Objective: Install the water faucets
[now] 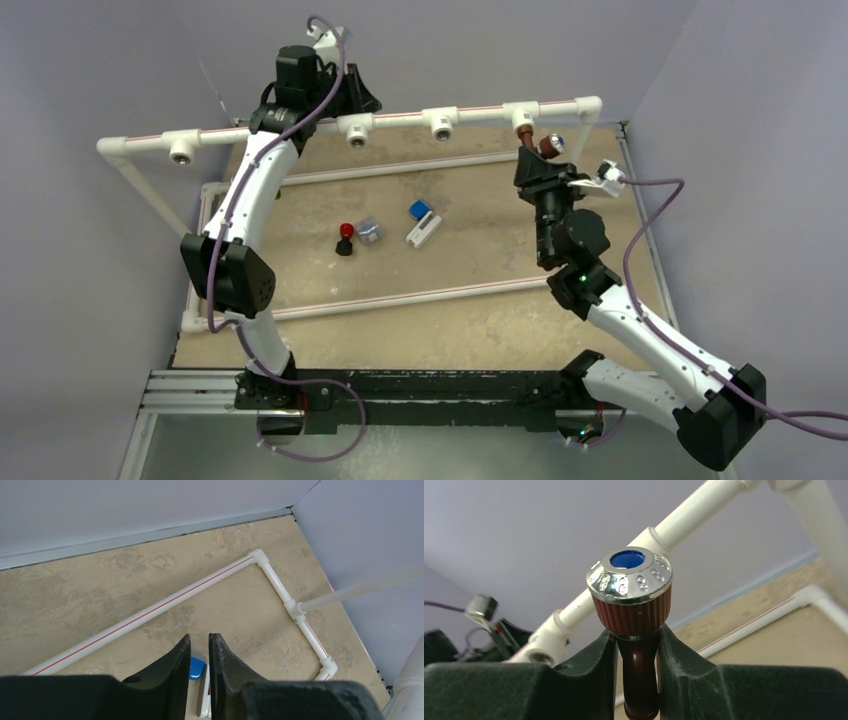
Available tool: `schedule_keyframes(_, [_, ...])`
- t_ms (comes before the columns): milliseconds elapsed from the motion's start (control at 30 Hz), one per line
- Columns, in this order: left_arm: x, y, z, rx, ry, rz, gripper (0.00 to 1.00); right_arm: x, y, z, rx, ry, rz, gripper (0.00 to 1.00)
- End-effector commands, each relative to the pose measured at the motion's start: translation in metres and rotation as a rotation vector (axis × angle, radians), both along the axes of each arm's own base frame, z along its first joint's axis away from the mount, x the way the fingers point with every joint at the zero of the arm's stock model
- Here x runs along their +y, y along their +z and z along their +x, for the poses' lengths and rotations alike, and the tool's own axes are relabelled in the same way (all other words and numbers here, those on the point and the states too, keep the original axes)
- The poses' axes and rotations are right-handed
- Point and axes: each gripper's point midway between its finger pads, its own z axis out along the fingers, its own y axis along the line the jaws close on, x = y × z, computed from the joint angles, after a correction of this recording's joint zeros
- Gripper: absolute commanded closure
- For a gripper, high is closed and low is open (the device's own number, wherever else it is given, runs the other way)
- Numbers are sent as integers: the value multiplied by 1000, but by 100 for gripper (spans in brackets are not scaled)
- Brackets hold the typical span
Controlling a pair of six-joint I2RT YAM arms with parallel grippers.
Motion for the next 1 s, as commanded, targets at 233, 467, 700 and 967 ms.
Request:
schedule_keyframes(233, [-5, -46, -5, 136, -32, -5, 82, 23, 40, -30, -32, 348, 845, 100])
schedule_keyframes(467, [-4, -45, -6, 137, -28, -5, 82, 35, 32, -34, 30, 480, 1095, 100])
schedule_keyframes(700, [-5, -42, -7, 135, -28, -10, 82, 41, 39, -39, 56, 542, 1138, 98])
schedule_keyframes(967, [-5, -44, -5, 146, -24, -13, 82, 38, 22, -40, 102, 483, 1052, 51])
